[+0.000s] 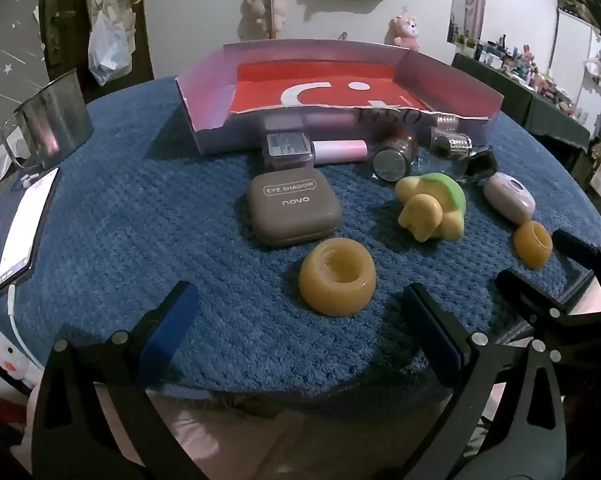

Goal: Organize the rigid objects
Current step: 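Move the right gripper toward the large amber rubber ring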

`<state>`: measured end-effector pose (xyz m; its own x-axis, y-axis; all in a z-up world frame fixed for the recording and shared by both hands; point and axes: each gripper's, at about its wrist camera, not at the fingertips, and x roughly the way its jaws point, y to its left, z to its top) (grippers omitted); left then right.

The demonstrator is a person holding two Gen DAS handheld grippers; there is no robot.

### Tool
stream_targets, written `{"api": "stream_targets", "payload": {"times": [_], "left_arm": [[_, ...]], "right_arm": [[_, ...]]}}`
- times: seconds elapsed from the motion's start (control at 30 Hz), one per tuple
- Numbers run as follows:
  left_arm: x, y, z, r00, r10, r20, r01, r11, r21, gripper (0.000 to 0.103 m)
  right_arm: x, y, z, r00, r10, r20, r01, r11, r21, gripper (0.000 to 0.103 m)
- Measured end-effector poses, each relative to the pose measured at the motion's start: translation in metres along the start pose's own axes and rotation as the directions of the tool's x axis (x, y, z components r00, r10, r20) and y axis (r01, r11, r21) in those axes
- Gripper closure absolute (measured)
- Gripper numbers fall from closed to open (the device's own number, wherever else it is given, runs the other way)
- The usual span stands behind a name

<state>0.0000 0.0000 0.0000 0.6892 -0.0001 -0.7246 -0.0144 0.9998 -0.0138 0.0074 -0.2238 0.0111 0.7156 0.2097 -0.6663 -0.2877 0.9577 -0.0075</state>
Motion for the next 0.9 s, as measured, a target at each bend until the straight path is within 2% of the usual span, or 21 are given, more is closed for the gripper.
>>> {"api": "stream_targets", "payload": {"times": [0.9], "left_arm": [[0.0006, -0.0060, -0.0031, 1.000, -0.002, -0.013, 0.002, 1.000, 0.000, 0.000]], "right_arm": [[-0.0006, -0.0007, -0.0002, 1.000, 0.002, 0.002, -0.002, 1.000, 0.003, 0.000]]}}
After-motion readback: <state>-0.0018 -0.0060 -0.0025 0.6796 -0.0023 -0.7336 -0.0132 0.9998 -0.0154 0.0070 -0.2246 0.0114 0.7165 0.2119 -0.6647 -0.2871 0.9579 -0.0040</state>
